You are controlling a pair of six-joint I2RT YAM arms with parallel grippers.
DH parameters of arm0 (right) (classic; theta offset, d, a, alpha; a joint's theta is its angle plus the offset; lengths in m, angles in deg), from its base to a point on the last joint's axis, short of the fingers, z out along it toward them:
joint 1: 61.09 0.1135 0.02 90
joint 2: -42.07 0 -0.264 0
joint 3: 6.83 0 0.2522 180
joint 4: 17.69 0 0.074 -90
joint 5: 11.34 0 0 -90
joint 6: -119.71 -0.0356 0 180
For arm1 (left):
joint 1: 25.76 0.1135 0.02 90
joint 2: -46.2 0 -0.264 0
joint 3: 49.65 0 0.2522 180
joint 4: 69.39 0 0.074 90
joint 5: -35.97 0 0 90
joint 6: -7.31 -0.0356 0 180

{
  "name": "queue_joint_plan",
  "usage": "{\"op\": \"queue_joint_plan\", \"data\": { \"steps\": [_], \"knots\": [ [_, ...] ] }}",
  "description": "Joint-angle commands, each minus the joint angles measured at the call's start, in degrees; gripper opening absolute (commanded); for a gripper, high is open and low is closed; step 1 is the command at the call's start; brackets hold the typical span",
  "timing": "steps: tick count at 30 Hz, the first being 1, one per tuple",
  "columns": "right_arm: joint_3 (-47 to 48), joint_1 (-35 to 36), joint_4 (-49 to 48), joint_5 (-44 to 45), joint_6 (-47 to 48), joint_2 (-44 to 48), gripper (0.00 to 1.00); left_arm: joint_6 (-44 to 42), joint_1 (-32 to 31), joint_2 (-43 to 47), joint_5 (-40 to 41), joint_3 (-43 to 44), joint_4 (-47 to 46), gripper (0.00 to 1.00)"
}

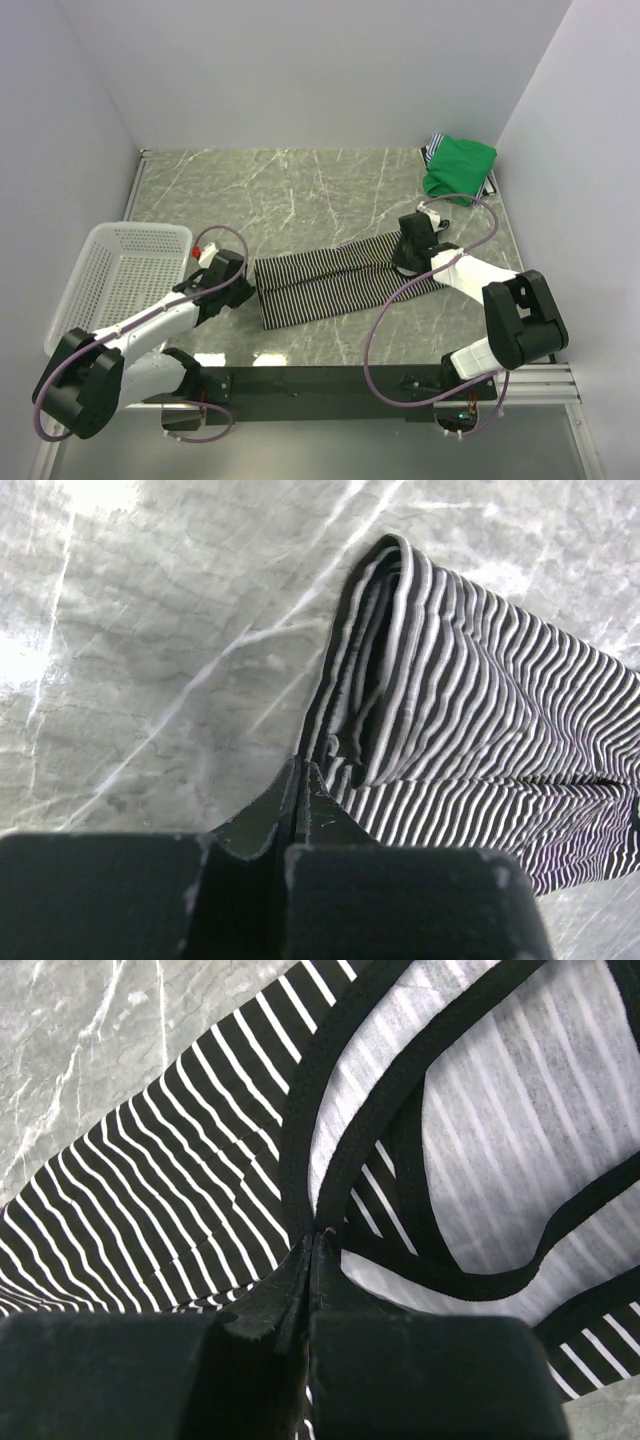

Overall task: Fold and stack the tank tops
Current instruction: Fold the tank top

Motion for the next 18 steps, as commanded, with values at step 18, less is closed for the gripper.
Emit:
{"op": "queue_joint_plan", "data": {
  "steps": [18],
  "knots": [
    [6.0, 0.0, 5.5, -1.9, -0.2, -7.2, 0.00, -6.4, -1.2, -24.9, -2.5, 21.8, -3.8, 0.01]
  ]
}}
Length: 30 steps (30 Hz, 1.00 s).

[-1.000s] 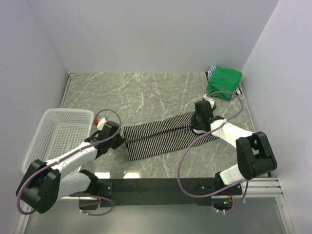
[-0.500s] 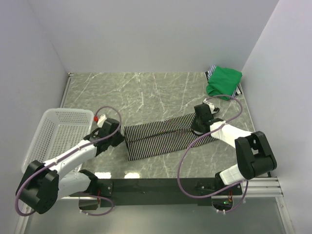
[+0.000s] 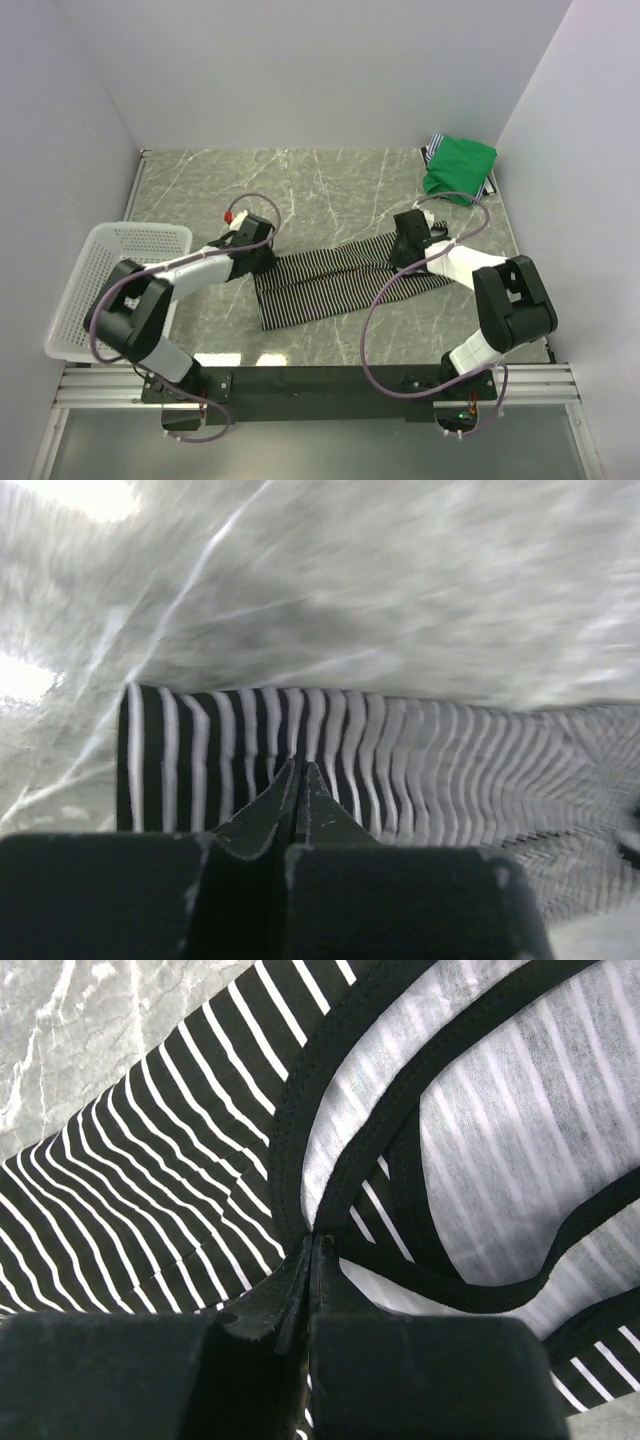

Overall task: Fold and stack the tank tops
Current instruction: Fold the tank top

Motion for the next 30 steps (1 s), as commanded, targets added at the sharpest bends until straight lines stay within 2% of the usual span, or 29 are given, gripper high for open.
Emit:
{"op": "queue_joint_plan", "data": {
  "steps": [1, 8, 12, 15, 19, 22, 26, 28, 29, 30],
  "knots": [
    [3.0, 0.0, 3.0, -0.2, 0.3, -1.7, 0.00, 1.3, -0.3, -1.9, -0.1, 0.7, -0.9, 0.01],
    [12.0, 0.1, 7.0, -2.5, 2.7, -9.0, 0.00, 11.3, -2.5, 5.3, 5.2, -10.6, 1.6, 0.01],
    [18.5, 1.1, 8.8, -4.5, 4.3, -13.8, 0.00, 21.6, -6.3, 10.9, 6.8, -16.6, 5.5, 0.01],
    [21.8, 1.9, 9.7, -5.9, 5.7, -16.3, 0.00, 29.4, -11.3, 16.2, 8.5, -19.6, 10.0, 0.01],
    [24.9, 2.9, 10.9, -6.4, 7.0, -18.6, 0.00, 38.9, -21.1, 24.2, 10.8, -22.2, 14.3, 0.01],
    [25.0, 3.0, 10.8, -6.0, 6.8, -18.0, 0.00, 40.1, -22.7, 26.9, 12.7, -22.4, 16.3, 0.01],
    [23.5, 3.0, 10.2, -5.0, 6.8, -16.3, 0.03, 37.5, -22.7, 27.3, 14.5, -21.0, 17.8, 0.01],
    [23.1, 2.9, 10.2, -4.0, 6.7, -15.4, 0.13, 36.2, -22.7, 26.6, 14.6, -20.2, 18.5, 0.01],
    [23.0, 2.9, 10.3, -3.6, 6.7, -15.0, 0.13, 36.2, -22.7, 26.3, 14.7, -20.0, 18.5, 0.01],
    [22.7, 2.9, 10.2, -3.1, 6.5, -14.6, 0.21, 35.3, -22.7, 26.2, 14.7, -20.0, 18.2, 0.01]
  ]
}}
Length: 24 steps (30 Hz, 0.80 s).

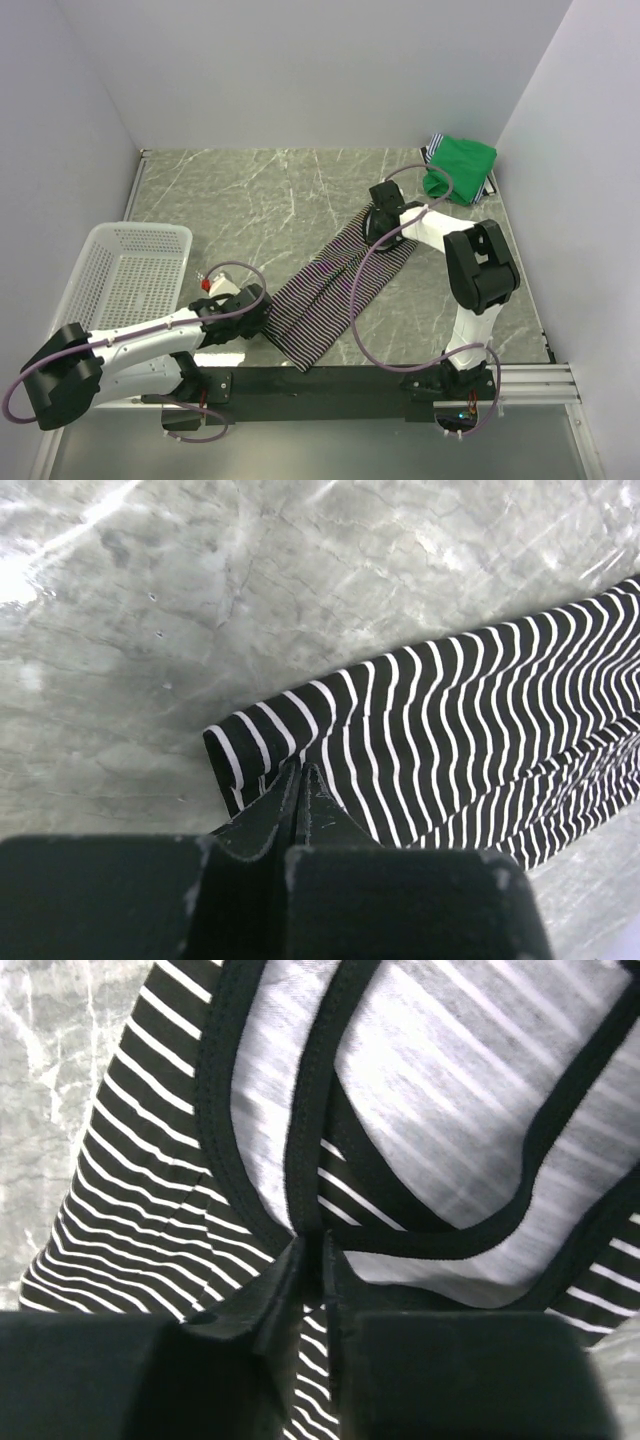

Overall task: Fold and stack the tank tops
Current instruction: Fold the tank top

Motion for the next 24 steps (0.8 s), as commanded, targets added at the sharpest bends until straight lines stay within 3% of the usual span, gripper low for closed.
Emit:
{"op": "queue_joint_plan", "data": {
  "steps": [1, 3, 9, 12, 16, 21, 24],
  "knots": [
    [-0.9, 0.1, 0.3, 2.9, -0.1, 4.5, 0.25, -0.3, -0.2, -0.7, 2.6, 2.3, 2.2, 0.01],
    [-2.4, -0.5, -0.5, 4.4, -1.1, 6.2, 0.34, -1.5, -0.2, -0.2, 2.5, 1.9, 1.5, 0.01],
    [-7.1, -2.2, -4.6, 6.8, -2.6, 17.1, 0.42, -7.7, 0.7, 2.5, 4.7, 4.8, 2.8, 0.01],
    [-9.2, -0.9, -5.0, 5.9, -2.9, 23.3, 0.43, -13.3, 0.7, 5.4, 6.9, 8.8, 4.3, 0.11],
    [-14.1, 7.5, -4.9, 7.2, -4.3, 32.2, 0.43, -14.0, 0.8, 8.3, 9.1, 12.5, 9.1, 0.25],
    [-24.0, 26.3, -5.3, 9.5, -8.0, 38.8, 0.42, -6.5, 1.0, 9.7, 7.7, 9.3, 14.0, 0.32],
    [-27.8, 37.6, -5.7, 11.5, -11.1, 41.8, 0.41, -5.5, 1.1, 9.5, 5.1, 6.3, 11.8, 0.46]
  ]
}}
